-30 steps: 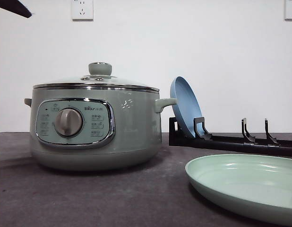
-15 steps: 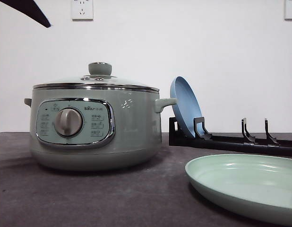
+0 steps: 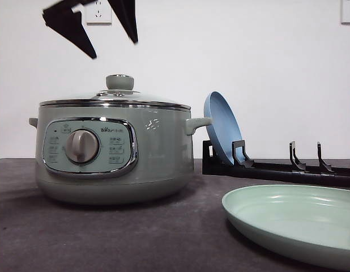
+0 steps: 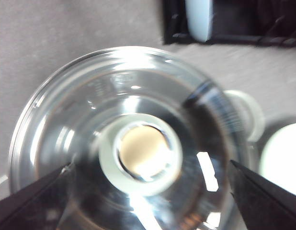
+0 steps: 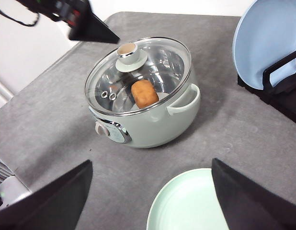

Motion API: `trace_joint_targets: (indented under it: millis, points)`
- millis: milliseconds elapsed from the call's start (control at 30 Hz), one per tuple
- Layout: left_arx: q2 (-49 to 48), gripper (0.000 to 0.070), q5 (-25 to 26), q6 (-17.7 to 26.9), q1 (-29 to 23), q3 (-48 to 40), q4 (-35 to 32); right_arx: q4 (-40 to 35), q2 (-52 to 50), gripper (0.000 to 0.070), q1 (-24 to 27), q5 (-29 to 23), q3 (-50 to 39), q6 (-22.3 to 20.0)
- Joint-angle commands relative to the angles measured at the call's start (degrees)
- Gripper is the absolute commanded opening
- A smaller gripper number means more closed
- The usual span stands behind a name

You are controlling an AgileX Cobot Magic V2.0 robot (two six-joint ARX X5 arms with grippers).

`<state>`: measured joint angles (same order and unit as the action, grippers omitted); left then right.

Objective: Transfer potato from steamer to green plate

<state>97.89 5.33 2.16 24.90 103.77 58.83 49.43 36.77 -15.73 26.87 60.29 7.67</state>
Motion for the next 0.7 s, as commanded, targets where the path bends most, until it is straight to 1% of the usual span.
trace_joint_targets:
  millis: [0, 133, 300, 667]
  points:
    - [2.03, 0.0625, -1.18, 2.21, 0.66, 1.73, -0.2, -0.6, 0.17, 0.05, -0.15, 0.13, 0.9, -0.85]
    - [4.39, 0.0625, -1.34, 3.22, 1.12, 1.73, -0.93, -0.59, 0.17, 0.05, -0.15, 0.13, 0.91, -0.86]
    - [5.97, 0.0625, -1.32, 3.18, 1.19, 1.73, -2.21, -0.55, 0.17, 0.05, -0.15, 0.13, 0.9, -0.84]
    - [7.24, 0.0623, -1.3, 3.12, 1.21, 1.73, -2.4, -0.52, 0.17, 0.05, -0.15, 0.13, 0.9, -0.84]
